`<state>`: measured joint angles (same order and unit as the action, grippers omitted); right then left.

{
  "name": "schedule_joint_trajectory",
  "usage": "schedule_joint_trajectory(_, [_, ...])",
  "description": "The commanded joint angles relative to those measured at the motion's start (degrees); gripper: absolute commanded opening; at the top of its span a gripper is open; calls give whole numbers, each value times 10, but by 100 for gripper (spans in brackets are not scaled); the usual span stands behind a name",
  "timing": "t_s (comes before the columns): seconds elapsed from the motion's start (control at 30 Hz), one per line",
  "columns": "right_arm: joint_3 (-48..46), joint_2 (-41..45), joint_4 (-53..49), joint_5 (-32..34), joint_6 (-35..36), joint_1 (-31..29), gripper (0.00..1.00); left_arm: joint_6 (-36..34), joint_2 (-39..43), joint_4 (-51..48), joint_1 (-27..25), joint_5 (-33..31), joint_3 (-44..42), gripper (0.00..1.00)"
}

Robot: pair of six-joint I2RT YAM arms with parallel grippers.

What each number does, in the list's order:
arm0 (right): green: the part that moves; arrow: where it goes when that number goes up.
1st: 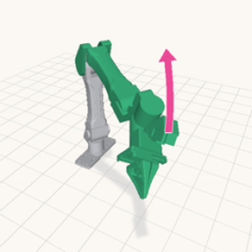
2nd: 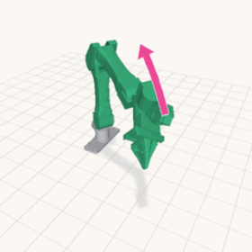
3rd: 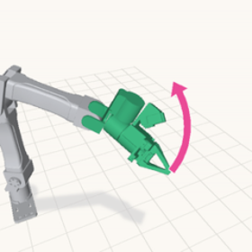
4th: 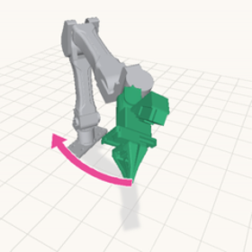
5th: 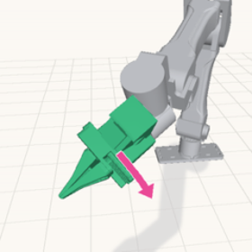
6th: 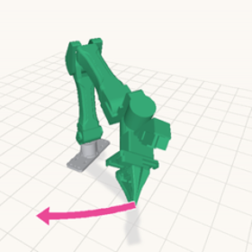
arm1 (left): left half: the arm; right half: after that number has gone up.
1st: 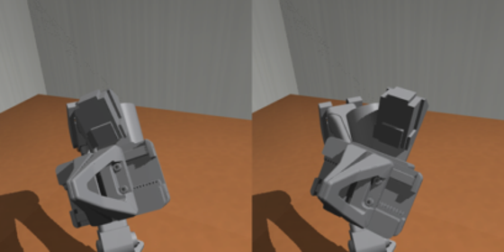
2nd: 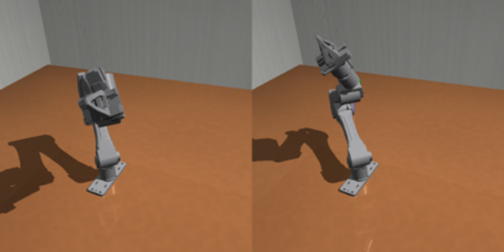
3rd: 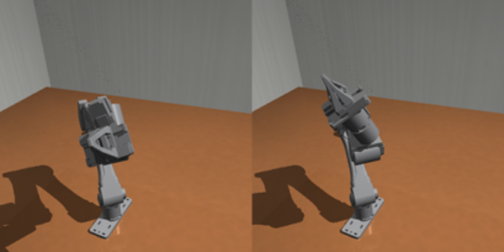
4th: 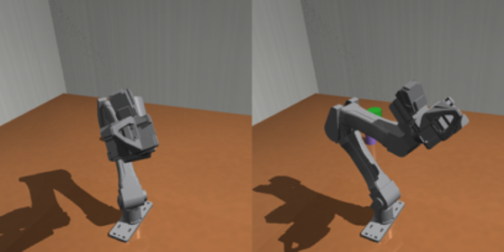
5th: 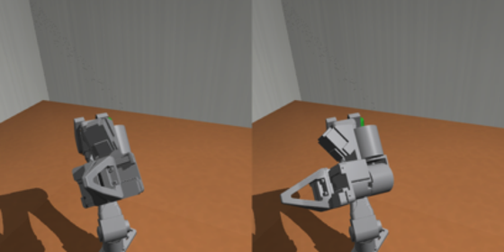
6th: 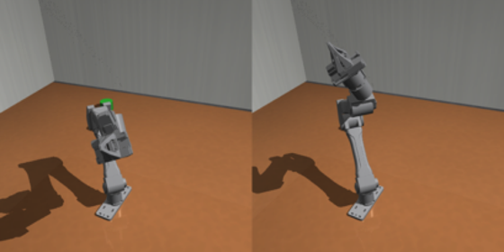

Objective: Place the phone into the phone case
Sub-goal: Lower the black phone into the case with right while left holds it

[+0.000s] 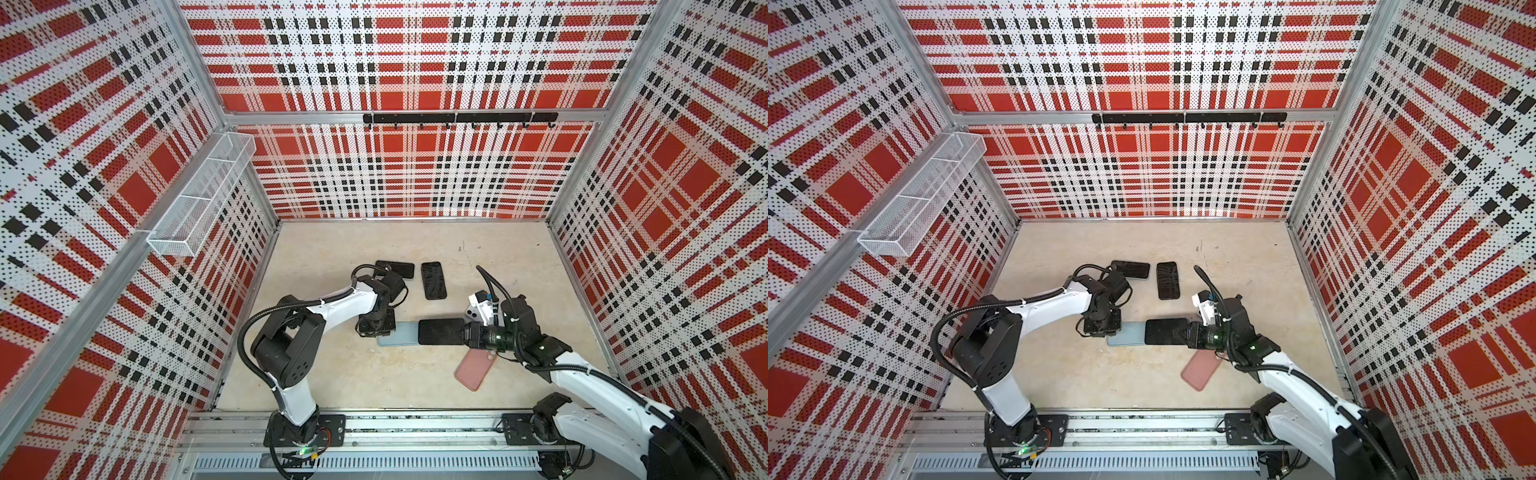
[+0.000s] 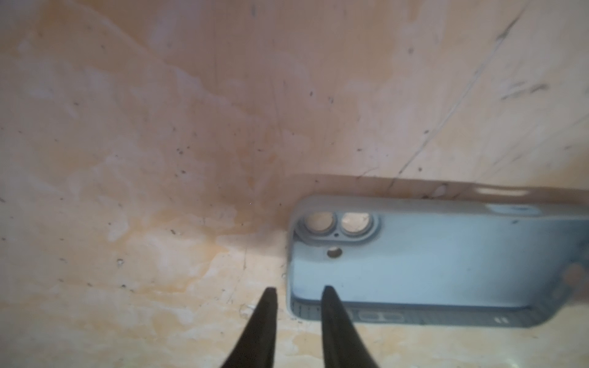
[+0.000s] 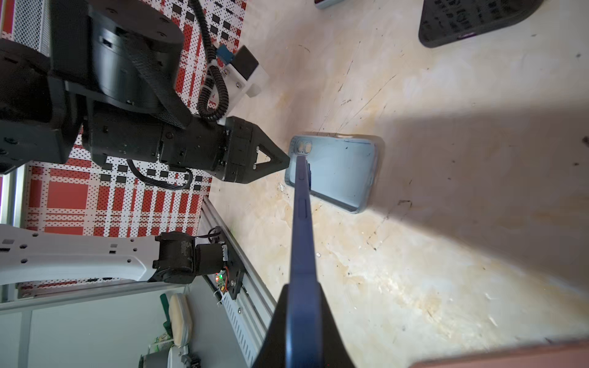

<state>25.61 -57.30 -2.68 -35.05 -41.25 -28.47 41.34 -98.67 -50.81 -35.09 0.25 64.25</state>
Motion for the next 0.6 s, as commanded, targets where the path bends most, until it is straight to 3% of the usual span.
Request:
schedule_joint_trajectory(0.0, [44,-22,70,-40,-7,-4,0,12,94,61,28,34,-28,48])
schedule_joint_trajectory(0.1, [63,-63,72,-39,-6,-23,0,20,190,124,55,75,-81,65])
schedule_joint_trajectory(0.3, [109,-171,96,-35,-2,-66,0,62,318,259,111,194,-218,84])
schedule_joint_trajectory(0.4, [121,-221,142,-42,-19,-78,0,98,341,328,143,253,-281,86])
schedule_joint_trajectory(0.57, [126,-280,210,-33,-36,-90,0,129,342,401,173,299,-344,86])
